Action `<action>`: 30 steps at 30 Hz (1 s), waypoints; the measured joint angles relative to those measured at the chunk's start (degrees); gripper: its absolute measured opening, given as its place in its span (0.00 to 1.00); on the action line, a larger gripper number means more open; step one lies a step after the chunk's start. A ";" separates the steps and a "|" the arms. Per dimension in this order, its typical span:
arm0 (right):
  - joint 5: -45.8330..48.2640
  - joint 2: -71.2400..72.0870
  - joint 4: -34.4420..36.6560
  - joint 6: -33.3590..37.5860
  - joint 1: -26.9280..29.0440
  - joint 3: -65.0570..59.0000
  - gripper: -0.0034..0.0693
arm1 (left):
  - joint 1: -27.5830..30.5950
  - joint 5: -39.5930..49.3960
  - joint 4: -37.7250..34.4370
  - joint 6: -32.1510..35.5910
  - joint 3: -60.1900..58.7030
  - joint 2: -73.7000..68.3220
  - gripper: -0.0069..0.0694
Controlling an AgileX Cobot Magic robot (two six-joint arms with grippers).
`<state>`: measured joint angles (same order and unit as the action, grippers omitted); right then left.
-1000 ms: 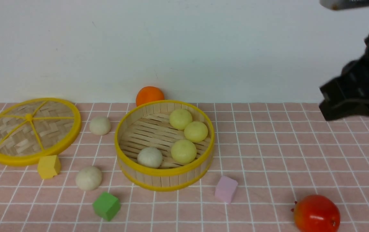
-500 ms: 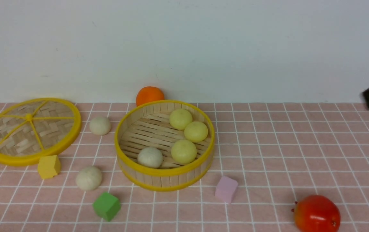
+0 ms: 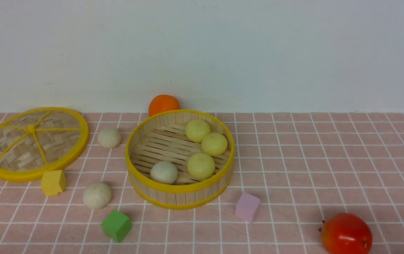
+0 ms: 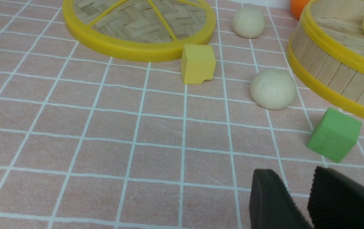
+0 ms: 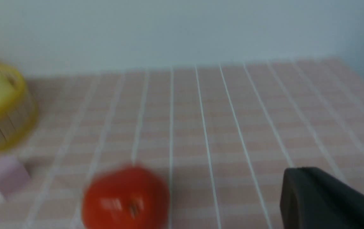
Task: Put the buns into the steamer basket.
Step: Use the left arm to grab a steamed stuffed bun
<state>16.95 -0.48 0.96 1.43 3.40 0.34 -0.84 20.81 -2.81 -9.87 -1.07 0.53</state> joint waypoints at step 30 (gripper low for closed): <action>5.56 1.24 1.62 0.17 0.91 -1.66 0.09 | 0.00 0.00 0.00 0.00 0.00 0.00 0.41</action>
<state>22.51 0.76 2.59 1.60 4.31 -1.33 -0.84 20.81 -2.81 -9.87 -1.07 0.53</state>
